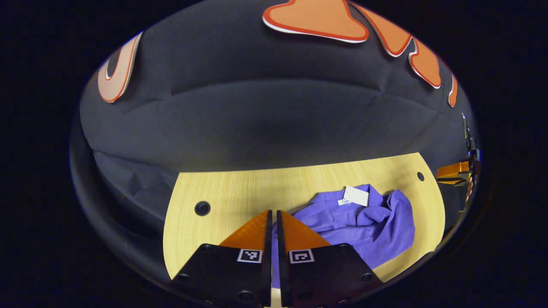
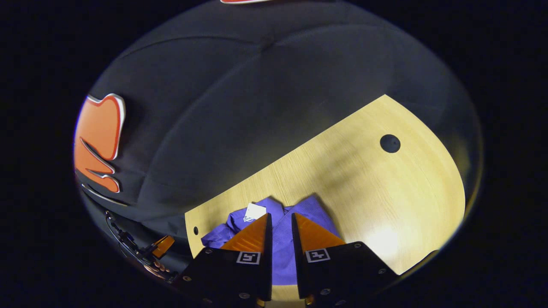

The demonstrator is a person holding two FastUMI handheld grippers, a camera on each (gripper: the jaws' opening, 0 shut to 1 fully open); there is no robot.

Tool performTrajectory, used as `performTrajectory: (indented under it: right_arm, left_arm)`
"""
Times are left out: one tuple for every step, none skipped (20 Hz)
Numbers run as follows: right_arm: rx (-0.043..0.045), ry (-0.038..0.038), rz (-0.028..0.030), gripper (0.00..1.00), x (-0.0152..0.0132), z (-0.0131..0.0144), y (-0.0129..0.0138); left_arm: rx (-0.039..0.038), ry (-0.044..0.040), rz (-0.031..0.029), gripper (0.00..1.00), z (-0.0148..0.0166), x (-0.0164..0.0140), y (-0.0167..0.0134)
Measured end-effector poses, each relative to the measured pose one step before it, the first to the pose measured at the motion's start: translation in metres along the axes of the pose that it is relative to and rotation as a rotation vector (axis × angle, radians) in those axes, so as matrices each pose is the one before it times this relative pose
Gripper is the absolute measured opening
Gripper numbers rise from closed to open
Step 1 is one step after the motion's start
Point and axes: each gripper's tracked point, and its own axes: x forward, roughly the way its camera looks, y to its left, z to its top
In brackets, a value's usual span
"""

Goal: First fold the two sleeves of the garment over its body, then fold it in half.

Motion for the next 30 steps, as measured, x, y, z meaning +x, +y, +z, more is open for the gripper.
performTrajectory:
  right_arm:
    - [-0.00973,-0.01607,0.01565,0.25,-0.00996,-0.00235,0.00267]
    - [-0.01622,-0.02382,0.01331,0.27,-0.00926,-0.00130,0.00263]
    - [-0.02254,-0.02601,0.00876,0.28,-0.01114,-0.00171,0.00221]
    - [-0.02597,-0.03306,0.00294,0.39,-0.00958,0.00029,0.00311]
    - [-0.02914,-0.02502,0.00532,0.51,-0.01218,-0.00244,0.00497]
    - [-0.02813,-0.02451,0.00494,0.41,-0.01008,-0.00167,0.00589]
    - [-0.02924,-0.01528,0.00650,0.43,-0.01169,-0.00253,0.00614]
    - [-0.02551,-0.02025,0.00402,0.50,-0.01179,-0.00181,0.00554]
    - [-0.02304,-0.01487,0.01005,0.44,-0.00727,-0.00717,0.00276]
    - [-0.01678,-0.01683,0.00643,0.62,-0.01030,-0.00134,0.00655]
    - [-0.01573,-0.00809,0.01338,0.66,-0.00861,-0.00252,0.00666]
    - [-0.01109,-0.01092,0.00676,0.73,-0.01064,-0.00311,0.00609]
    - [-0.01484,-0.02190,0.01374,0.77,-0.01169,0.00497,0.01290]
    - [-0.01285,-0.02325,0.00007,0.82,-0.00737,0.00063,0.00406]
    - [-0.01943,-0.01844,0.00731,0.85,-0.00882,0.00017,0.00475]
    - [-0.01853,-0.01957,0.00351,0.88,-0.00777,0.00083,0.00472]
    - [-0.01718,-0.01814,0.00454,0.90,-0.00756,0.00051,0.00562]
    - [-0.01616,-0.02083,0.00288,0.92,-0.00871,0.00154,0.00409]
    - [-0.01663,-0.02186,0.00097,0.93,-0.00691,0.00224,0.00274]
    - [-0.01502,-0.02485,-0.00646,0.93,-0.00773,0.00331,0.00171]
    - [-0.02208,-0.02407,0.00196,0.94,-0.00771,0.00305,0.00309]
    - [-0.02532,-0.02354,-0.00799,0.95,-0.00676,0.00286,-0.00037]
    - [-0.02674,-0.02399,-0.00429,0.95,-0.00536,0.00248,0.00241]
    - [-0.02418,-0.02468,-0.00533,0.95,-0.00630,0.00243,0.00175]
    - [-0.02557,-0.03023,0.00716,0.95,-0.00437,-0.00269,-0.00098]
    - [-0.02507,-0.02188,0.00092,0.95,-0.00544,0.00242,0.00368]
    - [-0.01615,-0.00969,0.01045,0.95,-0.00910,-0.00176,0.00516]
    - [-0.01479,-0.01753,0.01766,0.95,-0.00705,0.00063,0.00831]
    - [-0.01960,-0.02110,0.00916,0.95,-0.00629,0.00270,0.00640]
    - [-0.02495,-0.02846,0.00777,0.95,0.00467,-0.01031,0.01023]
  left_arm:
    - [-0.00565,-0.01249,0.00184,0.09,-0.00115,-0.00615,-0.00024]
    - [0.00392,-0.03605,-0.00396,0.09,0.00195,-0.00797,-0.00041]
    - [0.00694,-0.03320,-0.01257,0.09,0.00186,-0.00935,-0.00298]
    - [0.00661,-0.03858,-0.01440,0.11,0.00325,-0.01176,-0.00677]
    - [0.00196,-0.03530,-0.02272,0.13,0.00372,-0.01364,-0.01092]
    - [0.00396,-0.03269,-0.01063,0.24,0.00256,-0.01192,-0.00784]
    - [0.00060,-0.02355,-0.01032,0.31,0.00282,-0.00920,-0.00848]
    - [-0.00129,-0.01511,-0.01593,0.41,-0.00061,-0.01219,-0.00866]
    - [-0.00505,-0.01614,-0.02026,0.46,0.00061,-0.00844,-0.01049]
    - [-0.00188,-0.01546,-0.02131,0.61,0.00260,-0.01549,-0.01168]
    - [0.00181,-0.01671,-0.00718,0.75,0.00153,-0.01052,-0.00830]
    - [0.00505,-0.02284,-0.00223,0.90,0.00228,-0.01026,-0.00461]
    - [0.00516,-0.02773,0.00331,0.90,0.00463,-0.00960,-0.00453]
    - [0.00133,-0.03246,0.00134,0.91,0.00450,-0.01123,-0.00362]
    - [0.00057,-0.02673,0.00362,0.91,0.00429,-0.00998,-0.00436]
    - [-0.00852,-0.02869,0.00414,0.91,0.00420,-0.01018,-0.00230]
    - [-0.00995,-0.02327,-0.00921,0.90,0.00520,-0.00827,-0.00450]
    - [-0.01116,-0.01834,0.00294,0.90,0.00296,-0.00969,-0.00531]
    - [-0.00407,-0.02665,-0.00601,0.90,0.00476,-0.00809,-0.00651]
    - [-0.00192,-0.02033,0.00265,0.90,0.00151,-0.01134,-0.00445]
    - [-0.00034,-0.03224,0.00524,0.90,0.00543,-0.00846,-0.00312]
    - [-0.00580,-0.03142,0.02026,0.90,0.00373,-0.00948,-0.00028]
    - [-0.01157,-0.02373,-0.01038,0.91,0.00477,-0.00879,-0.00569]
    - [-0.00844,-0.02930,-0.00747,0.93,0.00272,-0.00924,-0.00717]
    - [-0.00227,-0.04084,-0.00299,0.93,0.00758,-0.00800,-0.00269]
    - [0.00098,-0.02894,0.00721,0.93,0.00442,-0.00692,-0.00124]
    - [0.00036,-0.03219,-0.00288,0.93,0.00581,-0.00668,-0.00362]
    - [0.00493,-0.03278,-0.00899,0.93,0.00715,-0.00964,-0.00587]
    - [0.01174,-0.03444,0.00008,0.93,0.00775,-0.00652,-0.00376]
    - [0.01873,-0.02949,0.00567,0.93,0.00343,-0.00813,-0.00168]
